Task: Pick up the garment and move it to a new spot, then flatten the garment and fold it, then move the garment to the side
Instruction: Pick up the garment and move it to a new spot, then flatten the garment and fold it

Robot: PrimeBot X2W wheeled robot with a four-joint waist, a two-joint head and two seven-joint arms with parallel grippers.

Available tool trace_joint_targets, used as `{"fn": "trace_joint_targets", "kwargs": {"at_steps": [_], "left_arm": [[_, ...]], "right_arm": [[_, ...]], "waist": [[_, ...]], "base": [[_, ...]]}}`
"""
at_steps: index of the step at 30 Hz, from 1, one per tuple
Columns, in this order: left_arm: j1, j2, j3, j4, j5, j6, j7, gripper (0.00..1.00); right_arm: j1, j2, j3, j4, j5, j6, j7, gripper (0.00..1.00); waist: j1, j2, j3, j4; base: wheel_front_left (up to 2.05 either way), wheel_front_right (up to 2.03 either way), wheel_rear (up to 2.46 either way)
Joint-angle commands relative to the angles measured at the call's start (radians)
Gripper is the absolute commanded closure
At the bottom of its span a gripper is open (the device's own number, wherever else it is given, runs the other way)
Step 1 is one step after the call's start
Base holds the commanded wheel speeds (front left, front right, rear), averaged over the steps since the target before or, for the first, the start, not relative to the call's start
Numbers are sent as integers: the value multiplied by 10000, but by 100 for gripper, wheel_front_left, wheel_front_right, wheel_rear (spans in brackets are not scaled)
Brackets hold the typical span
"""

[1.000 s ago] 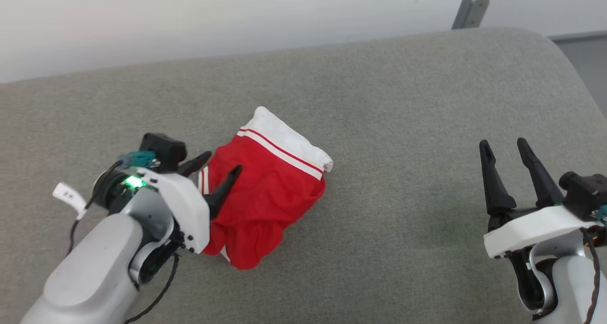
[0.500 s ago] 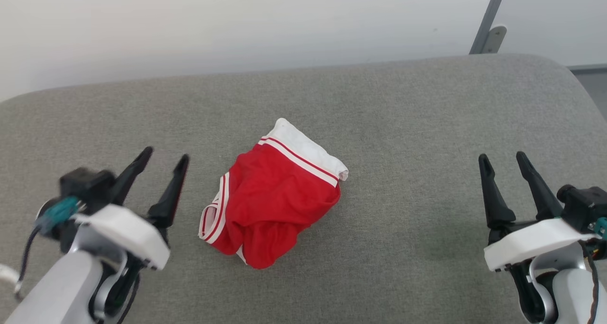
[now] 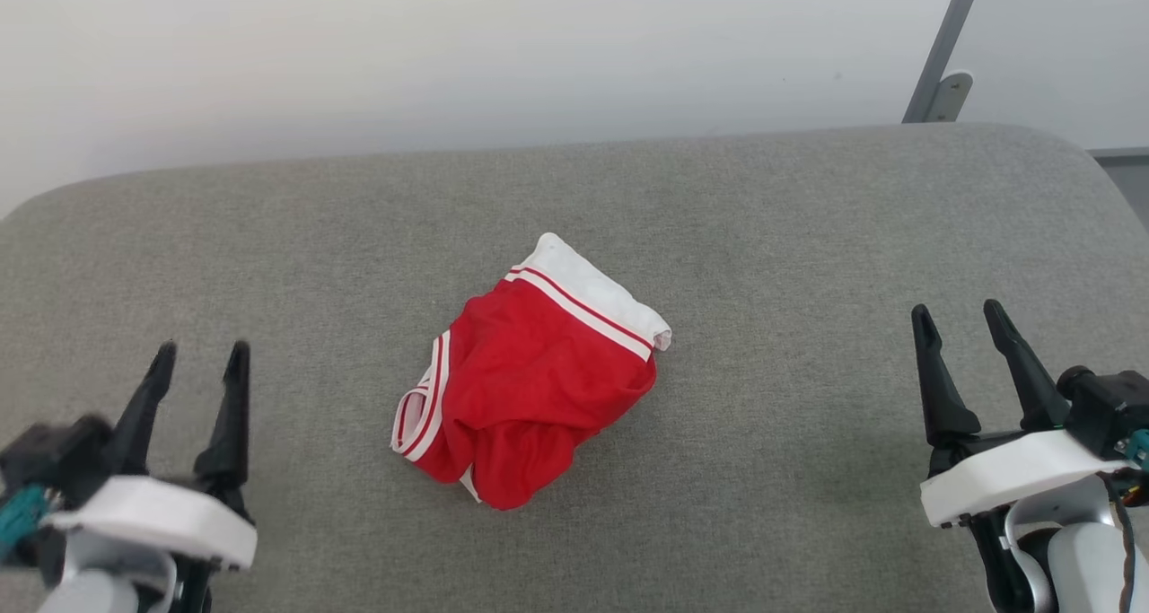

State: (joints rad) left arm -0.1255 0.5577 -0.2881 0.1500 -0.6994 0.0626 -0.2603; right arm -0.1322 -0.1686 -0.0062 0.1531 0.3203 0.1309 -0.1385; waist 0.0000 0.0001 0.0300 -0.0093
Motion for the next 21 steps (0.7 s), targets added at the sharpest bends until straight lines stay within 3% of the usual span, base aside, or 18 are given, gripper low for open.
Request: {"fn": "trace_joint_targets", "kwargs": {"at_steps": [1, 6, 21], "left_arm": [[444, -247, 341, -108, 217, -39, -55, 0], [1560, -1187, 1715, -441, 1046, -270, -57, 0], [2453, -2862, 3508, -534, 2228, -1265, -58, 0]], "right_arm": [[141, -4, -17, 19, -59, -3, -104, 0], [221, 50, -35, 60, -166, -3, -236, 0], [354, 24, 52, 10, -226, -3, -393, 0]], "waist": [[0, -1, -29, 20], [0, -1, -116, 83], [0, -1, -72, 338]], "base": [[0, 0, 0], [0, 0, 0], [0, 0, 0]]}}
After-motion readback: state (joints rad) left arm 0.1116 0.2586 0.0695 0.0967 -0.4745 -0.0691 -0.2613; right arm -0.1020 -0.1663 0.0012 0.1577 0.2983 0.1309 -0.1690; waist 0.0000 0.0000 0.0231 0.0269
